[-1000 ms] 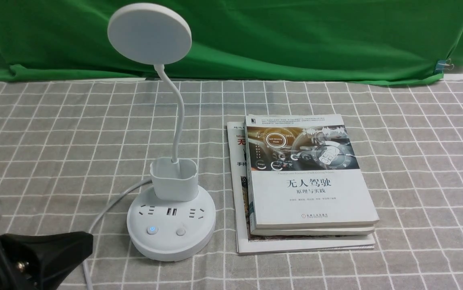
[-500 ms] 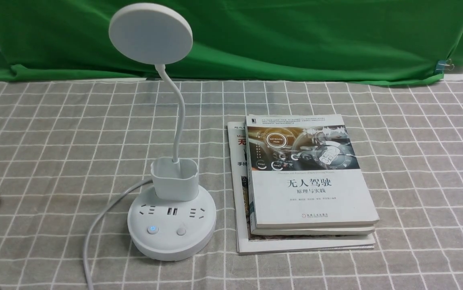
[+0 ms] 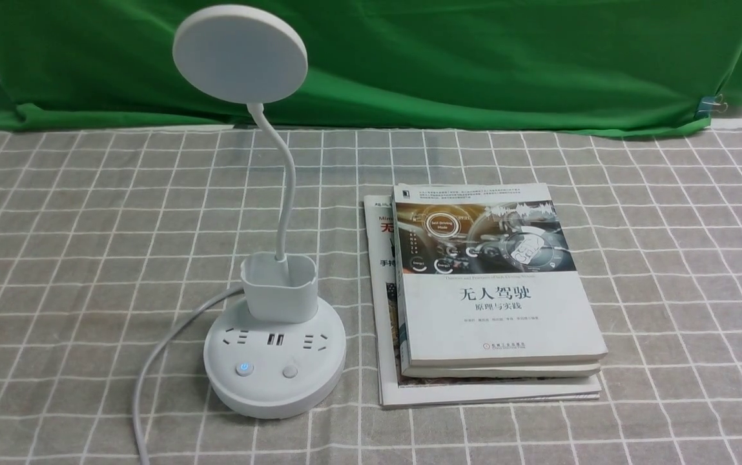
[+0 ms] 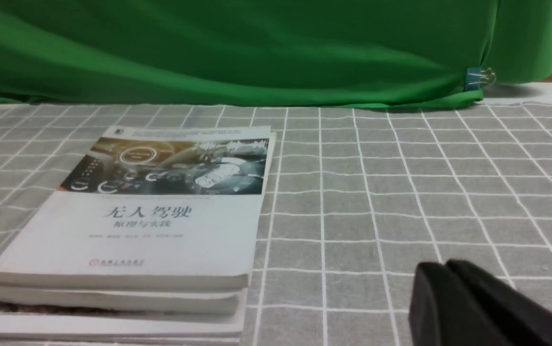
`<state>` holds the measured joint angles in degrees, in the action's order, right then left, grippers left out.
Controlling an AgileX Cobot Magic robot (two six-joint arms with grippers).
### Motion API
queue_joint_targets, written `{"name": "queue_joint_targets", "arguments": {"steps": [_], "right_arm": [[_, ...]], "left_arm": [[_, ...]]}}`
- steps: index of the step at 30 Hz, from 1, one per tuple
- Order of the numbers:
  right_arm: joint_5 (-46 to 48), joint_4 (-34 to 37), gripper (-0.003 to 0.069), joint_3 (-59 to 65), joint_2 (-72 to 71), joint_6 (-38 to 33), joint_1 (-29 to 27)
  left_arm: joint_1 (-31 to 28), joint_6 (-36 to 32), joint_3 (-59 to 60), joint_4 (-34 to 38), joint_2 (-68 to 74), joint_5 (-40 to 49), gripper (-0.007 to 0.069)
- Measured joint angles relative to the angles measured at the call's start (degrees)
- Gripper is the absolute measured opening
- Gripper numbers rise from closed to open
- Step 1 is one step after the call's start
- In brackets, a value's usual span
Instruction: Turn off the desk lamp on the grey coffee tablecloth by hand.
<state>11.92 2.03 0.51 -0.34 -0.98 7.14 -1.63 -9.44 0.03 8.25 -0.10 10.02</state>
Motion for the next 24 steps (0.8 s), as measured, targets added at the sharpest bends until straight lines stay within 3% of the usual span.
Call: {"name": "queue_joint_targets", "arguments": {"steps": [4, 24], "right_arm": [[0.0, 0.0, 0.0036, 0.0, 0.0, 0.0, 0.0], [0.0, 0.0, 0.0036, 0.0, 0.0, 0.0, 0.0]], "left_arm": [[0.0, 3.3, 0.4, -0.5, 0.0, 4.2, -0.0001], [0.0, 4.4, 0.4, -0.8, 0.0, 4.2, 0.0]]}}
